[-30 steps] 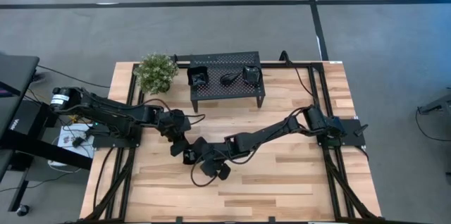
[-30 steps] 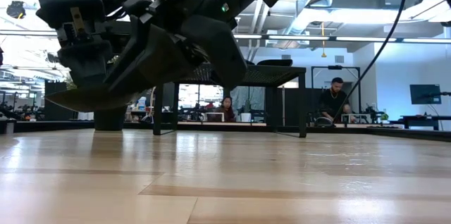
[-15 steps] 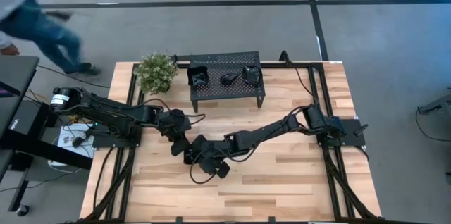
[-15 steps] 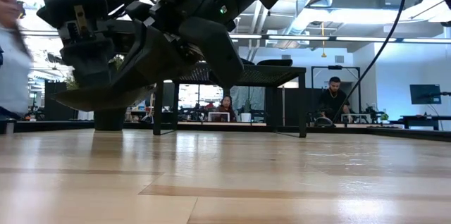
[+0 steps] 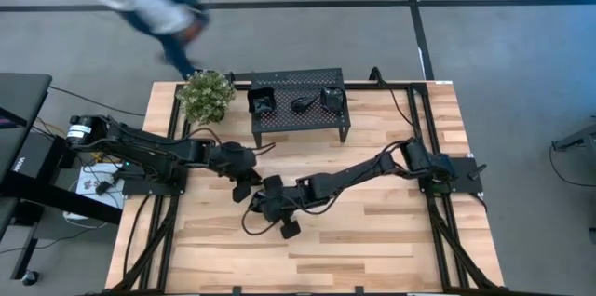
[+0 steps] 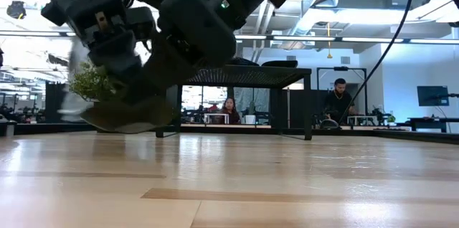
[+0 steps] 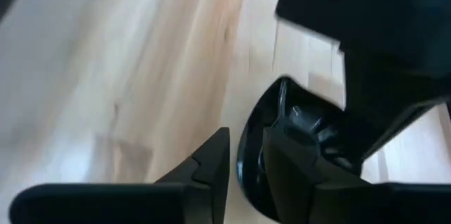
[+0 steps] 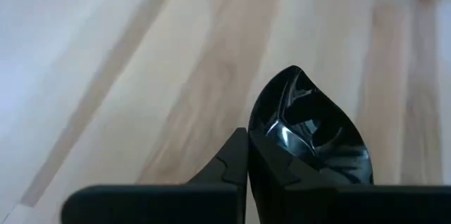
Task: Pick & Place Mini shaped plates
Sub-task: Stack the leaf shaped plate on top of the leaf shaped plates on the shelf
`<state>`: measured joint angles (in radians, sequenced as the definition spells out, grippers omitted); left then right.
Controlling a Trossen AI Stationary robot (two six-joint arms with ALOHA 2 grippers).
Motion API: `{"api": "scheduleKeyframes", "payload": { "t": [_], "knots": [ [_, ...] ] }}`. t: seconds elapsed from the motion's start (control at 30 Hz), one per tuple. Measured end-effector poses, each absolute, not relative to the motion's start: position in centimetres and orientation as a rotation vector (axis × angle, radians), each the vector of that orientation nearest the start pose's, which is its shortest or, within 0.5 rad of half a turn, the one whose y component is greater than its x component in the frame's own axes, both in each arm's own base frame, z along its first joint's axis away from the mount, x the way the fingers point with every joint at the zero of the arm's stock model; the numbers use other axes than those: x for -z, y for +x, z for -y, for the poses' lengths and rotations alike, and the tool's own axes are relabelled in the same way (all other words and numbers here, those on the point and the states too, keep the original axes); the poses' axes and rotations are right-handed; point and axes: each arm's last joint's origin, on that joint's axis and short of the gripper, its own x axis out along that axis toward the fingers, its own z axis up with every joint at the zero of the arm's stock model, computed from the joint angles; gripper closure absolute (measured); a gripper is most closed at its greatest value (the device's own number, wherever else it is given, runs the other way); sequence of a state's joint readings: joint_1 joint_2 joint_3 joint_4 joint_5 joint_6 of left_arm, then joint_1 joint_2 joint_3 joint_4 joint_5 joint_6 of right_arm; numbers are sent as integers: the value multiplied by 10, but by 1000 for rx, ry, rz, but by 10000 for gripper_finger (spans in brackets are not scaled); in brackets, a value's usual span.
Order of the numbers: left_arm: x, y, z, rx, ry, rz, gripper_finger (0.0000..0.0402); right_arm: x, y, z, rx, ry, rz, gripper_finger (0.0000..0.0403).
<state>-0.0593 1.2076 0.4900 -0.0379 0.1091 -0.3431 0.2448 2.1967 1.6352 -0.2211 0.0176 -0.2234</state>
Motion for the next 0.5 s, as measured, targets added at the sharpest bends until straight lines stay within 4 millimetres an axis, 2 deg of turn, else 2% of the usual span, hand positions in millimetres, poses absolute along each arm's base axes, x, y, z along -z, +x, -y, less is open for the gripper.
{"api": "scheduleKeyframes", "payload": {
  "t": [0.13,0.2,0.4,0.5],
  "knots": [
    [-174,225,16,27,-307,-698,316,-174,458,-122,-55,-240,-824,401],
    [-175,226,16,34,-292,-681,316,-183,444,-122,51,-237,-906,401],
    [-175,226,16,47,-258,-674,316,-236,403,-123,239,-84,-970,402],
    [-177,227,16,51,-257,-653,317,-260,380,-123,355,-86,-964,402]
  ]
}}
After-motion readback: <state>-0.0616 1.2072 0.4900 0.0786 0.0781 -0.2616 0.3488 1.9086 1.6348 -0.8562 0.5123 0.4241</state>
